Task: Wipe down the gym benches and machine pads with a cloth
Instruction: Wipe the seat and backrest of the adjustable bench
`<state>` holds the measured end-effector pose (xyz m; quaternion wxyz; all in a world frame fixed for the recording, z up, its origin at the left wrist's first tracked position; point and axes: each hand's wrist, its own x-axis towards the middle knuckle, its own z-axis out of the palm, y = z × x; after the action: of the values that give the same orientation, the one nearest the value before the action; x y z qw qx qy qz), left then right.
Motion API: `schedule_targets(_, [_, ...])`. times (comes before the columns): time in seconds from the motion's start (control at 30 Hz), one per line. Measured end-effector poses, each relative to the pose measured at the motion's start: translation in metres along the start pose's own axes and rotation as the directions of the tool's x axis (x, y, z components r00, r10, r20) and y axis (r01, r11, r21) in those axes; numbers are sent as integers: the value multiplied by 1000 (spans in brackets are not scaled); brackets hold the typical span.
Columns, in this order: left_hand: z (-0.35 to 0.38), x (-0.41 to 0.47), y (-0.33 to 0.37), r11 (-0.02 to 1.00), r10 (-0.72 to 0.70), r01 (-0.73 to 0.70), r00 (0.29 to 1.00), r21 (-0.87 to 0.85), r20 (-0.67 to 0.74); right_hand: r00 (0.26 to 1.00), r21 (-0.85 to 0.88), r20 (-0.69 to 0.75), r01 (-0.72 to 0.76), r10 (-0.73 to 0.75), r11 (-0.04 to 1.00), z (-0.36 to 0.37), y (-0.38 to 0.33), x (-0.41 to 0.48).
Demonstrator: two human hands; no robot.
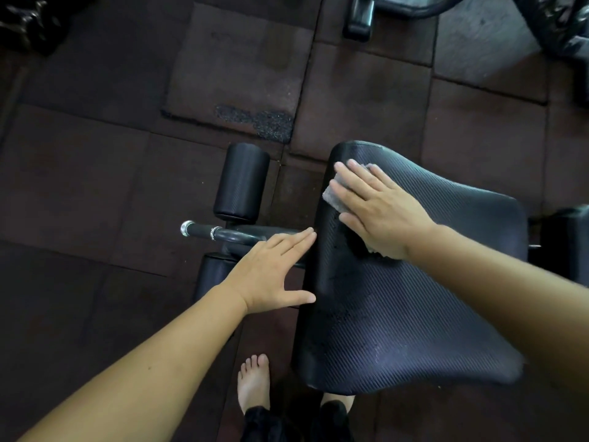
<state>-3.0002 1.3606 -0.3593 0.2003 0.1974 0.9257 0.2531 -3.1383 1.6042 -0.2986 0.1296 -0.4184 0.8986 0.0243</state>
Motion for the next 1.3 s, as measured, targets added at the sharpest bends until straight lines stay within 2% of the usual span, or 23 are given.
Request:
schedule_targets(0.07, [1,-1,0,1000,-5,4,1000,-10,-12,996,87,-8,-93,94,992,1,-15,-2])
schedule_targets(0.2, [4,-2,-1,1000,-5,5,1000,-14,-18,992,145,-67,-100,111,984,6,-22,1])
schedule_targets(0.4, [5,-1,-4,1000,14,-14,1000,13,-22,996,86,86,6,-13,996,-14,33,65])
schedule_targets(0.5, [6,-2,-5,1000,20,-20,1000,19,-17,987,87,71,140,-146,986,-9,9,35])
schedule_targets(0.63, [8,-7,-7,998,54,-55,999,44,4,933,89,75,345,-352,934,-2,-14,-11])
schedule_targets(0.67, [9,-9,-9,996,59,-60,998,59,15,933,81,70,347,-352,934,-5,-7,-1])
schedule_targets(0.77, [13,-15,-11,994,58,-63,997,91,52,981,52,45,187,-190,981,-6,19,39])
schedule_targets(0.87, [20,-20,-11,995,60,-63,997,77,46,995,54,2,104,-105,993,-2,7,36])
schedule_targets(0.93, [23,-23,-11,996,58,-60,998,70,33,989,69,-3,147,-147,987,3,-28,-2])
schedule_targets(1.0, [24,-25,-10,996,61,-64,997,69,36,968,74,11,248,-250,966,13,-61,-45])
schedule_targets(1.1, [26,-28,-8,996,63,-66,997,67,46,942,42,33,333,-335,942,18,-58,-52])
schedule_targets(1.2, [26,-29,-7,995,59,-61,998,79,34,976,21,-2,217,-217,976,18,-37,-21])
schedule_targets(1.3, [30,-33,-5,995,53,-55,998,77,37,993,39,-94,78,-75,996,24,-59,-26])
